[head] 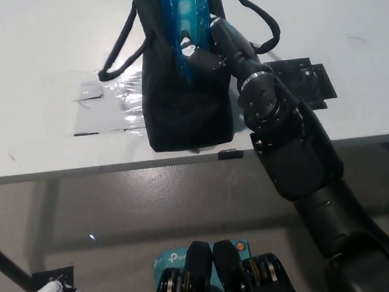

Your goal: The robot uses its right hand to pick up a stack of plates kept in the middle of the desk and put it inside a bag kept next to it

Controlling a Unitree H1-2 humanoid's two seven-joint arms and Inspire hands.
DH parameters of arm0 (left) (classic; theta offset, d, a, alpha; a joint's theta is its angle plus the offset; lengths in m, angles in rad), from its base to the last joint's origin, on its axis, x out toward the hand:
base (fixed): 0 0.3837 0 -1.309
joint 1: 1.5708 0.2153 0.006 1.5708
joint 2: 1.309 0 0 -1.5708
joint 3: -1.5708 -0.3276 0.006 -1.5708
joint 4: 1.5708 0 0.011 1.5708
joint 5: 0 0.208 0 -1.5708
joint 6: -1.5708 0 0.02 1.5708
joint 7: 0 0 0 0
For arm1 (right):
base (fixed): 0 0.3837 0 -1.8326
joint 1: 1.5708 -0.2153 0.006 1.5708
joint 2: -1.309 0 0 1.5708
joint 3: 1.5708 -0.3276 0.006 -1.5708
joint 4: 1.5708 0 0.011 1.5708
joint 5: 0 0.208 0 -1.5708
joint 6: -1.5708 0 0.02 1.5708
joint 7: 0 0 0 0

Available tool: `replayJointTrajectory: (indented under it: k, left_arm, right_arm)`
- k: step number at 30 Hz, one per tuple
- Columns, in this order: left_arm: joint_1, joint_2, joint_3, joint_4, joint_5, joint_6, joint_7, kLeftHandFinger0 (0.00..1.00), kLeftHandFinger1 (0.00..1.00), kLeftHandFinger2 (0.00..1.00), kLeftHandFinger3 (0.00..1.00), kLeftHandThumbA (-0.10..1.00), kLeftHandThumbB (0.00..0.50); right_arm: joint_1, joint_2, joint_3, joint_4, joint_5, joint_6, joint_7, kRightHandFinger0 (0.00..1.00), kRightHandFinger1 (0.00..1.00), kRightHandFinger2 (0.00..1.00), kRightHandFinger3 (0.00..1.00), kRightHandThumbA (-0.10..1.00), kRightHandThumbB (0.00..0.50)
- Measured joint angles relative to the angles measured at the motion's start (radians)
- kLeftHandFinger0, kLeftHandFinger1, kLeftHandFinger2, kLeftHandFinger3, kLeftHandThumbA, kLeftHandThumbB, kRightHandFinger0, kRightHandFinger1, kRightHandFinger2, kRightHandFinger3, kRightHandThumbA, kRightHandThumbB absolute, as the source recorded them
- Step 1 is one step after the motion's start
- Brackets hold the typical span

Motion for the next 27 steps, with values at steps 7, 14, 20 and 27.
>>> replayJointTrajectory:
  k: [7,14,20,27]
  left_arm:
    - [0.007,-0.001,-0.001,0.0,-0.006,0.0,0.002,0.69,0.73,0.77,0.85,-0.1,0.0]
    - [0.018,-0.006,-0.001,0.0,-0.004,0.0,0.002,0.7,0.72,0.77,0.87,-0.1,0.0]
    - [0.018,-0.012,-0.002,0.0,-0.001,0.0,0.002,0.67,0.7,0.74,0.85,-0.1,0.0]
    - [0.017,-0.014,-0.004,0.006,0.0,-0.001,0.001,0.7,0.73,0.78,0.83,-0.1,0.005]
  right_arm:
    - [0.005,0.035,-0.056,0.004,0.036,0.004,-0.035,0.0,0.0,0.0,0.05,-0.1,0.212]
    - [0.011,0.077,-0.123,0.005,0.063,0.006,-0.059,0.0,0.0,0.0,0.03,-0.1,0.24]
    - [0.013,0.06,-0.048,0.005,0.045,0.007,-0.068,0.46,0.68,0.76,1.0,0.52,0.316]
    - [0.016,0.042,0.017,-0.005,-0.106,0.017,0.006,1.0,1.0,1.0,1.0,1.0,0.5]
